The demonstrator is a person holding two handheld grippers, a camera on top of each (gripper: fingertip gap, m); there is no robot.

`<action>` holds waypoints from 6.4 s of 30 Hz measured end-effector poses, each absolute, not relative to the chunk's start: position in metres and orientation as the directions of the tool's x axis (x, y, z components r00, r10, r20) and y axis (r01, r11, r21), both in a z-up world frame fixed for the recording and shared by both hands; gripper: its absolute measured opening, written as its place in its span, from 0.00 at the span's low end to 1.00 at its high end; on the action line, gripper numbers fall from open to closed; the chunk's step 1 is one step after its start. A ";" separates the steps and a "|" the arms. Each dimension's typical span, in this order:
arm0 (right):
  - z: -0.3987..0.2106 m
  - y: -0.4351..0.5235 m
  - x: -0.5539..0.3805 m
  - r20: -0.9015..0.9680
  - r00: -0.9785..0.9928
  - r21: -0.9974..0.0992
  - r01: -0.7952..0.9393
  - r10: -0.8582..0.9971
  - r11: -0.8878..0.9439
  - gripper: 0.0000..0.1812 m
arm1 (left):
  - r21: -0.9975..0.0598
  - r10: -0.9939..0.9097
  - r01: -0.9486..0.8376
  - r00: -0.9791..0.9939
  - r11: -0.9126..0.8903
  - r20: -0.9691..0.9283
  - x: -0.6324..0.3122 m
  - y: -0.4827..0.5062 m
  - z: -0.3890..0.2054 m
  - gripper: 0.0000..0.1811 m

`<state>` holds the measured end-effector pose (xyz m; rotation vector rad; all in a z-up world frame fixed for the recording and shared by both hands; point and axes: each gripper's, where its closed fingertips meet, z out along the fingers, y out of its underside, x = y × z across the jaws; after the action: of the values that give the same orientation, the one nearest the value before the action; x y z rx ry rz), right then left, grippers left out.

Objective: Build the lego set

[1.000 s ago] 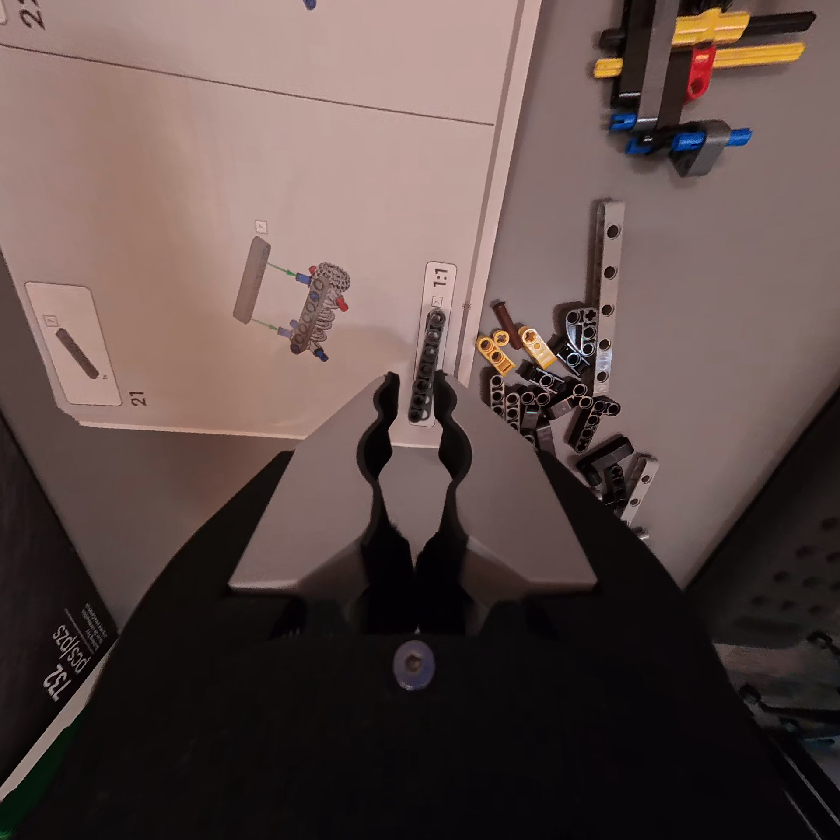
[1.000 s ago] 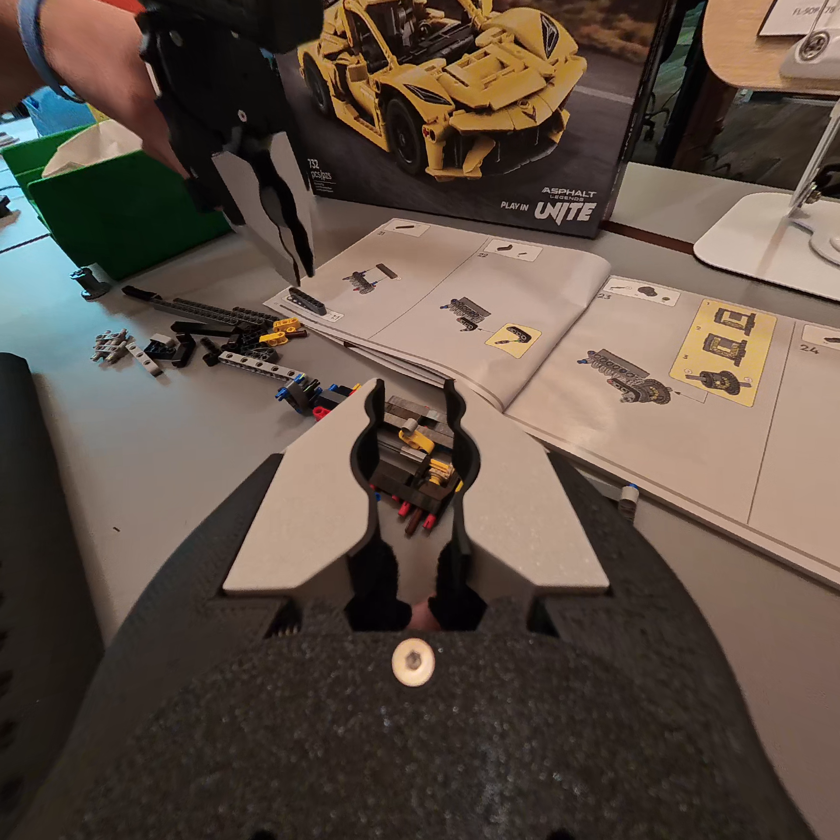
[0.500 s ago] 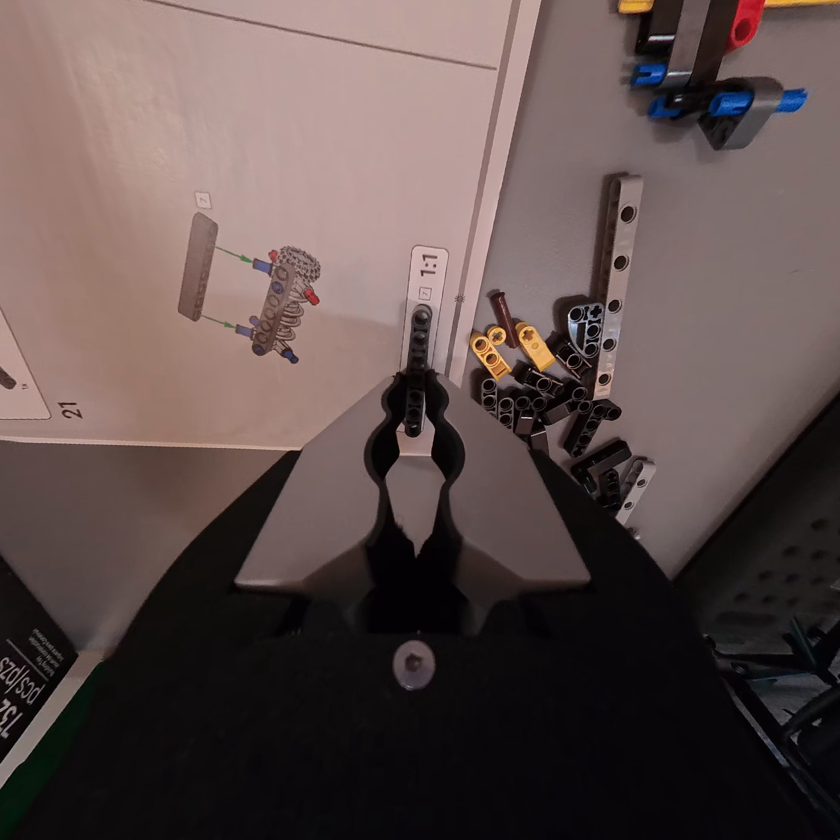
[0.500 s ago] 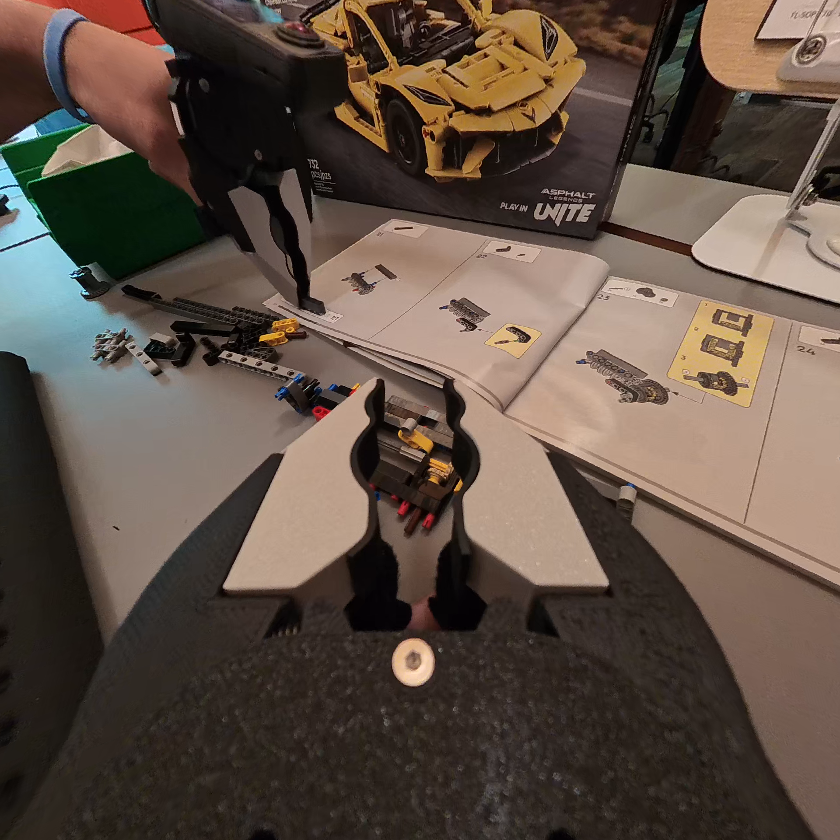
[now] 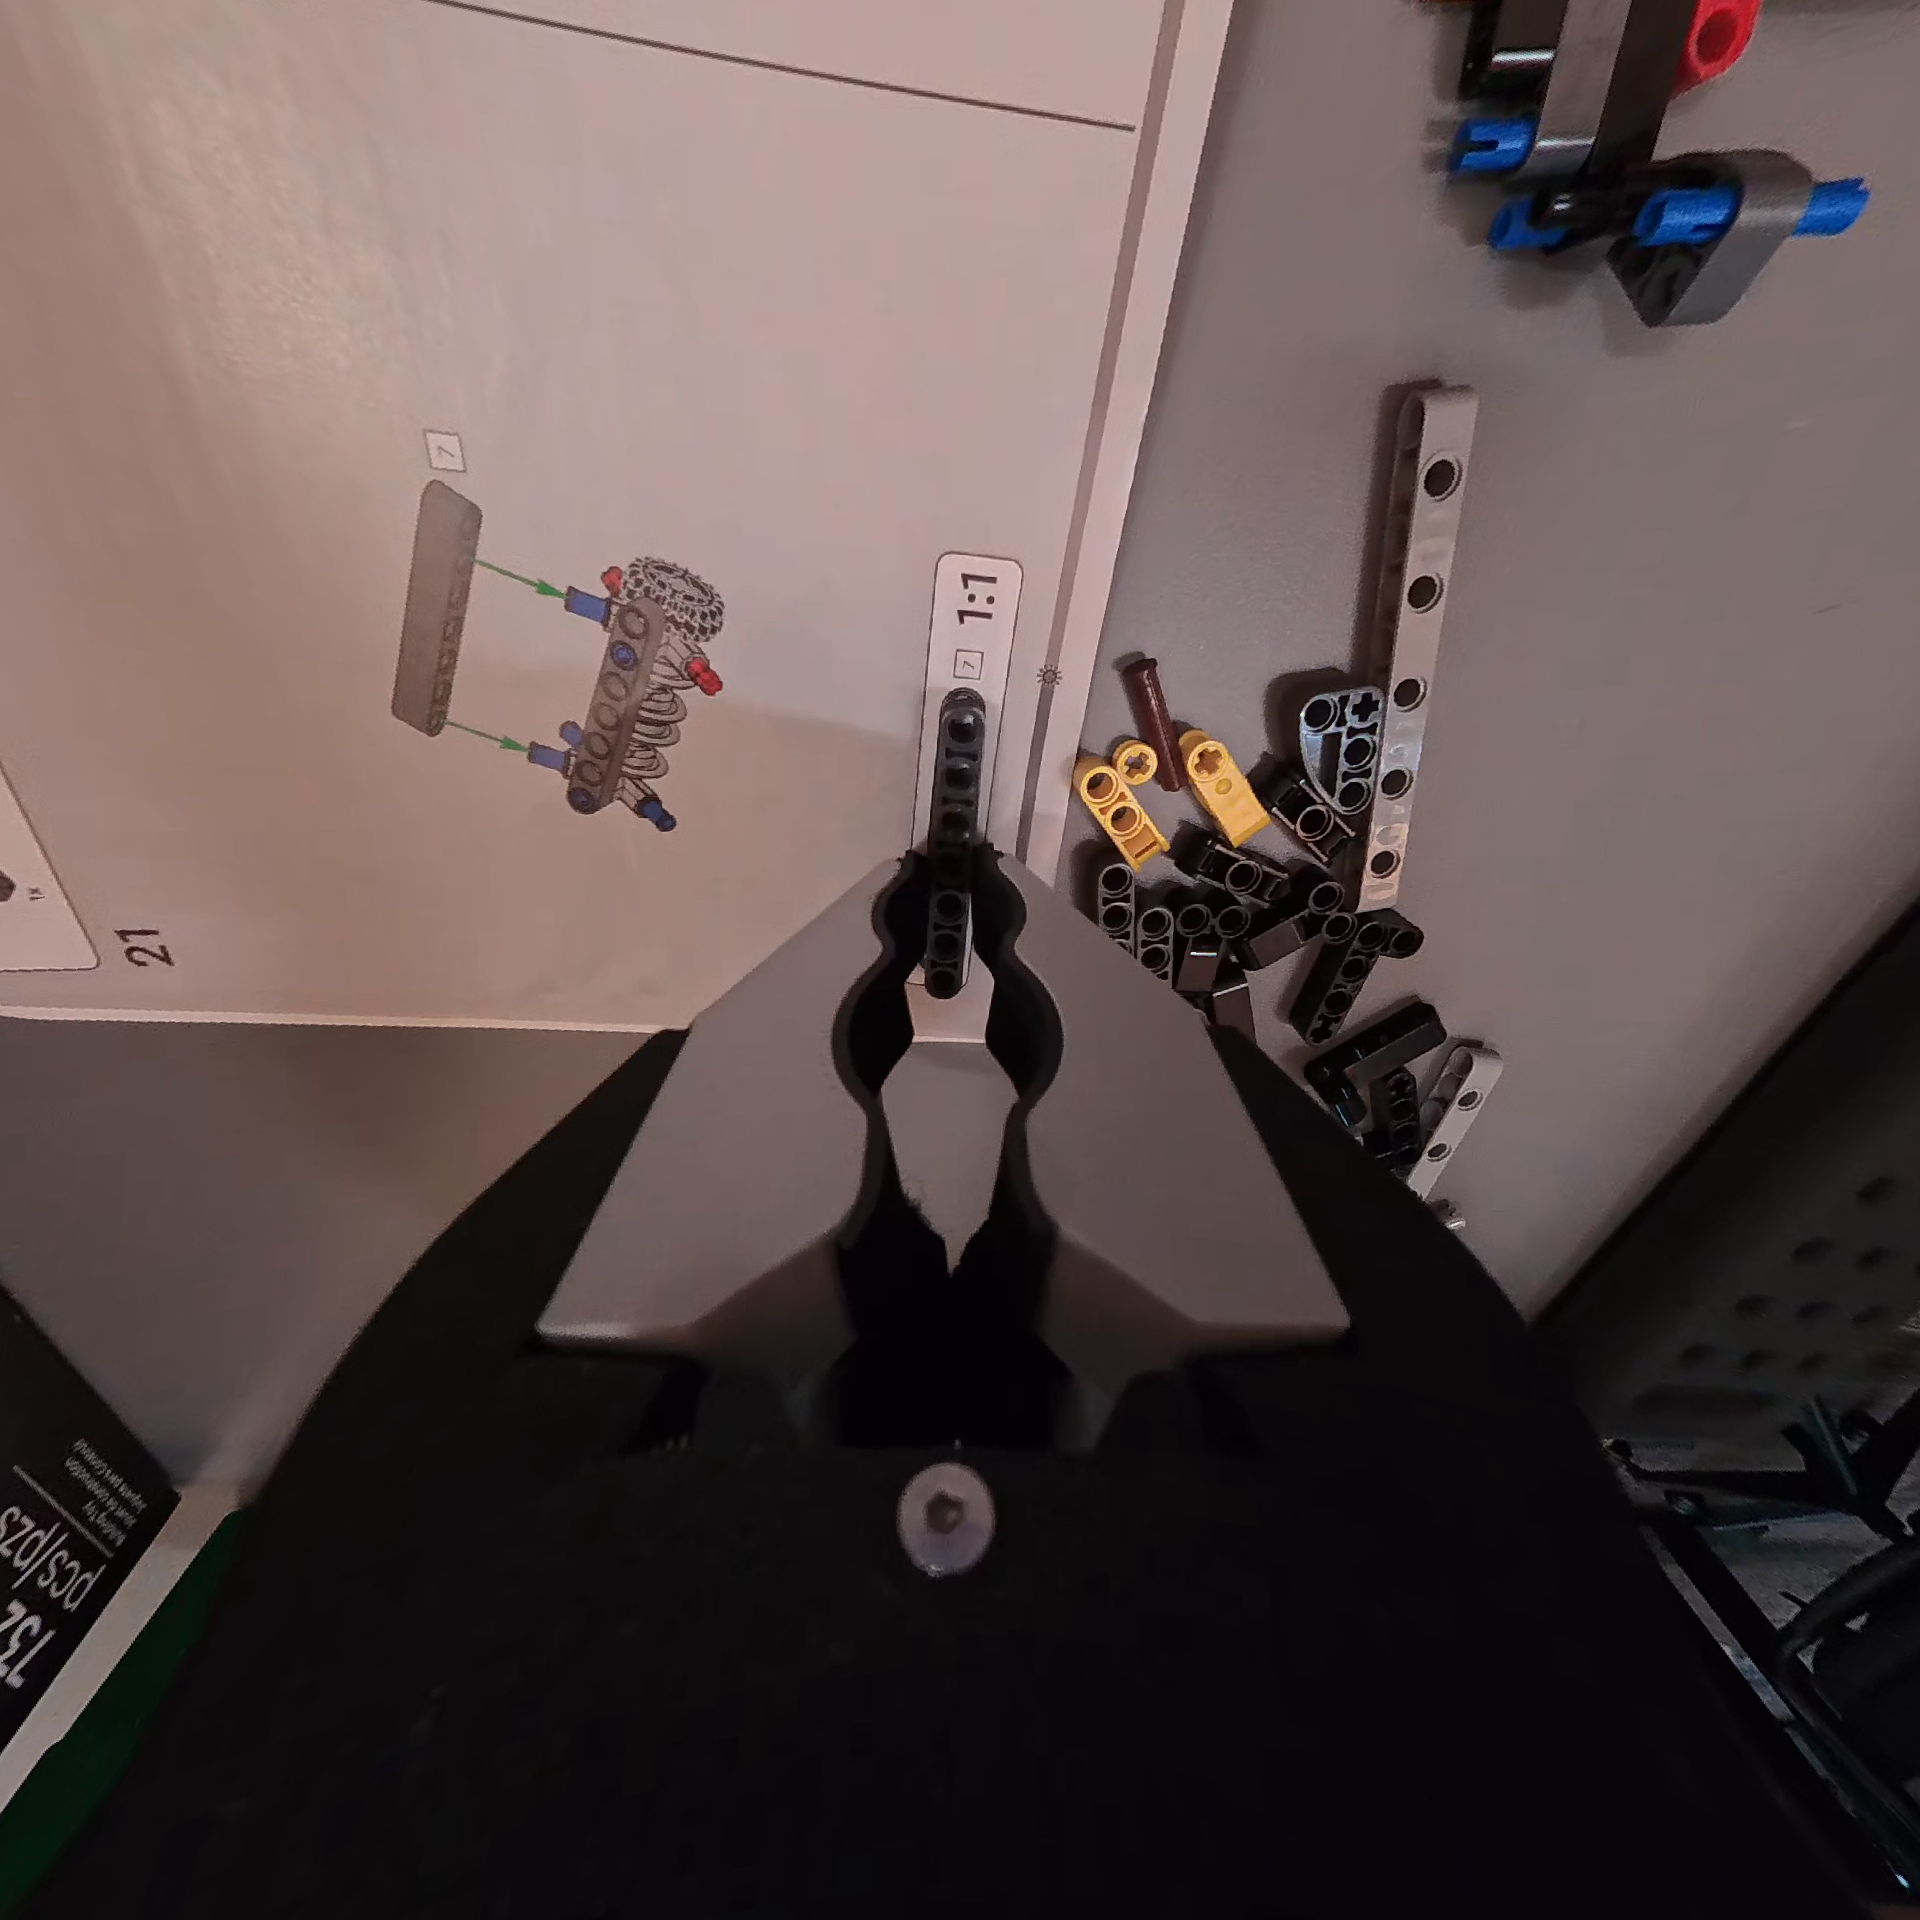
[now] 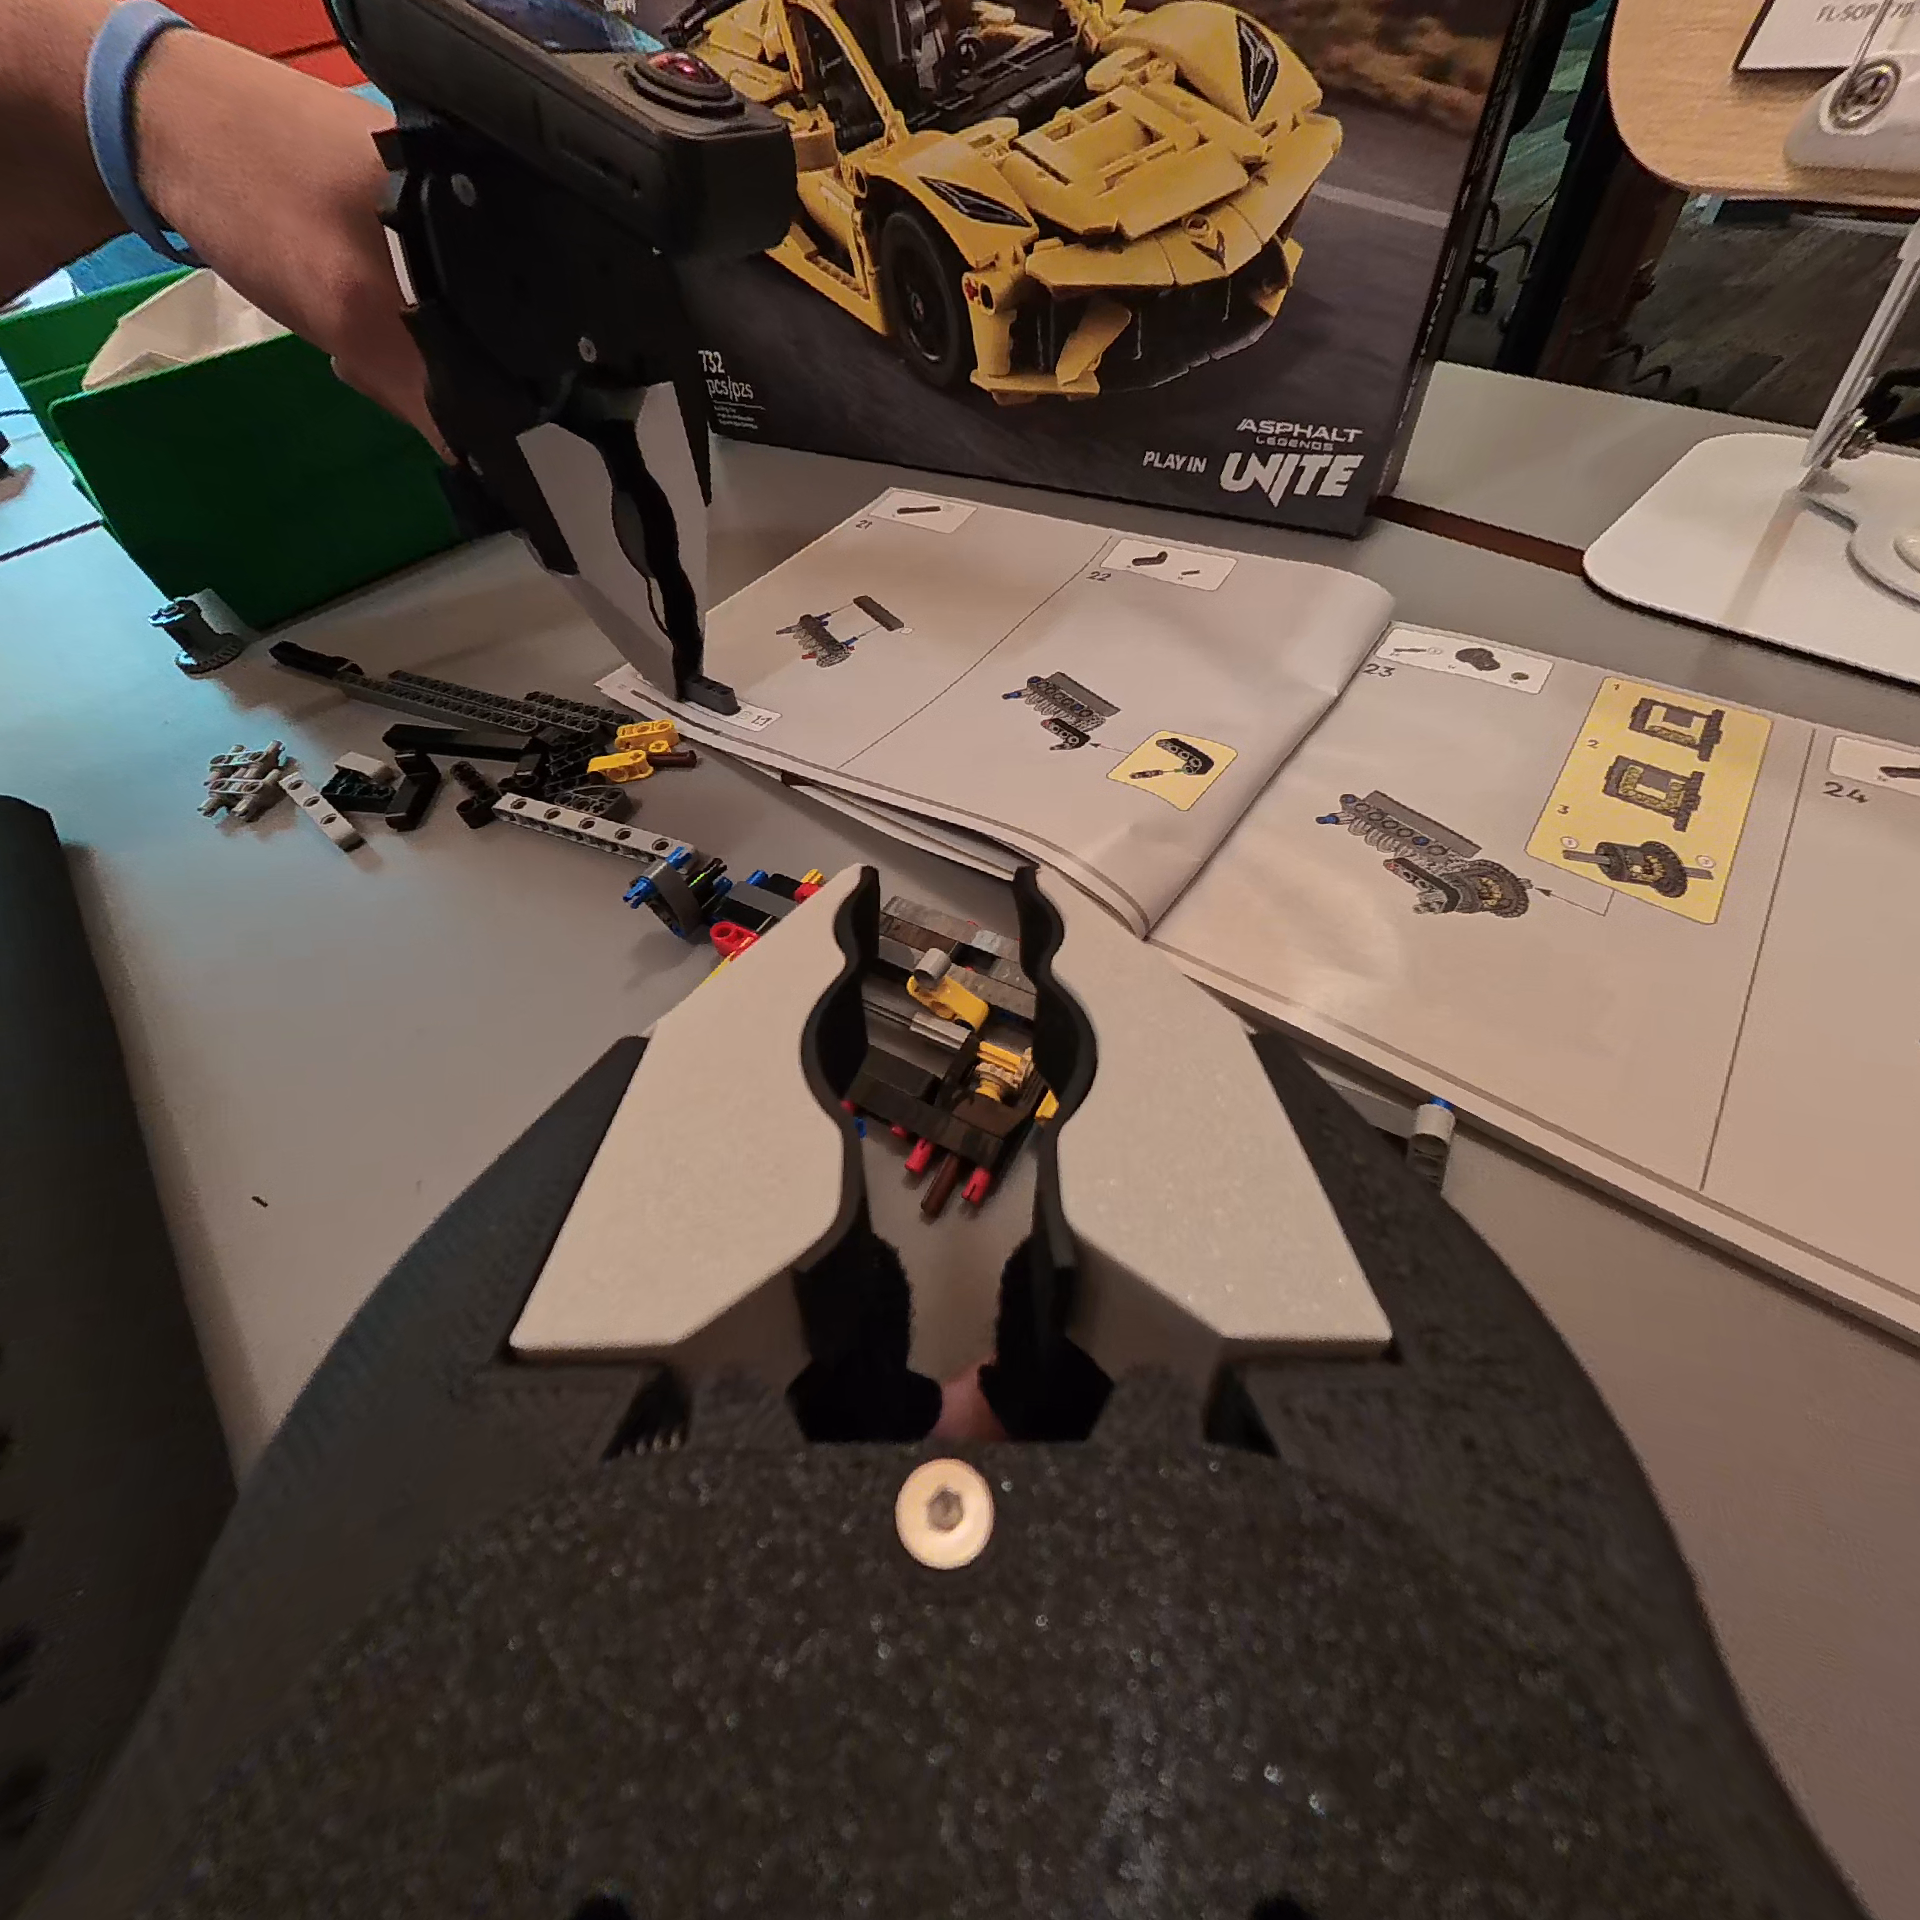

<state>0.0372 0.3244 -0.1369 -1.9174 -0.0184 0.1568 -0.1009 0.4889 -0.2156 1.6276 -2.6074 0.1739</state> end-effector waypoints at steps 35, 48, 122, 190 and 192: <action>-0.214 0.412 0.077 0.120 0.962 -0.596 0.268 0.246 -0.757 0.00 | -0.608 -0.958 -0.773 0.003 -0.184 0.286 -0.182 0.350 -0.143 0.04; -0.172 0.404 0.060 0.064 0.983 -0.730 0.164 0.173 -0.663 0.02 | -0.677 -0.975 -0.729 -0.067 -0.097 0.212 -0.136 0.339 -0.139 0.04; -0.213 0.236 0.027 -0.314 0.927 -0.506 0.022 0.207 -0.862 0.04 | -0.651 -0.998 -0.759 -0.060 0.030 0.024 -0.004 0.260 -0.213 0.35; -0.087 0.265 -0.041 -0.621 0.452 -0.775 -0.478 0.640 -0.414 0.10 | -0.884 -0.867 -0.225 -0.205 -0.411 0.455 -0.035 0.260 -0.081 0.04; -0.089 0.265 -0.040 -0.637 0.441 -0.761 -0.487 0.632 -0.428 0.10 | -0.893 -0.880 -0.227 -0.195 -0.389 0.433 -0.035 0.258 -0.083 0.04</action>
<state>-0.0396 0.2651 -0.0891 -1.5780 -0.1304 1.2538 -0.0346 0.2584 -0.0827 2.1988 -1.8473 2.3148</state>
